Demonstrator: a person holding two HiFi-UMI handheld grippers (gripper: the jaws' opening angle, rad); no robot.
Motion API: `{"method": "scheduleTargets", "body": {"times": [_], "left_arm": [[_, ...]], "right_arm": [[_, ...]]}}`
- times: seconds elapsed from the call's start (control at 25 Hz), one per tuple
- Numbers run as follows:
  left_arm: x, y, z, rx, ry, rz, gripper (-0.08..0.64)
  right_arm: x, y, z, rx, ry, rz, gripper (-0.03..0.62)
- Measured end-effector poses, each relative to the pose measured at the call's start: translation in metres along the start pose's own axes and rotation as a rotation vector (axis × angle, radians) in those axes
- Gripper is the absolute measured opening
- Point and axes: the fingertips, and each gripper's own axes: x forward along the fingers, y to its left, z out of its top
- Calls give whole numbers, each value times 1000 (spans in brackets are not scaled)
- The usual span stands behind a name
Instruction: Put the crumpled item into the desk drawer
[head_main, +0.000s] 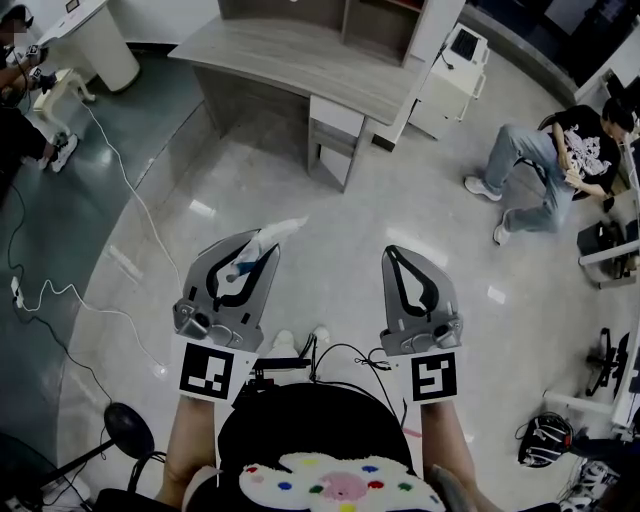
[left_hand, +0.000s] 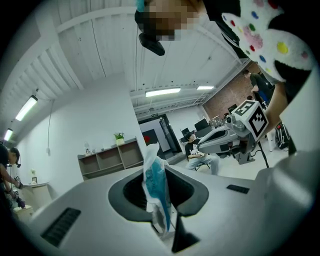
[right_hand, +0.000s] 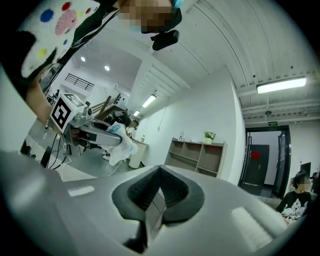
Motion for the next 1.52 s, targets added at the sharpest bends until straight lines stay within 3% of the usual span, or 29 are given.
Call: {"method": "scheduleTargets", "body": {"times": [0.6, 1.0, 1.52], "left_arm": [[8, -5, 7, 38, -12, 57, 63], [39, 33, -8, 22, -27, 59, 63], [132, 98, -32, 14, -69, -14, 63]], "right_arm": [[-17, -23, -12, 0, -13, -14, 9], [26, -38, -17, -21, -13, -42, 9], [120, -79, -37, -27, 23, -81, 9]]}}
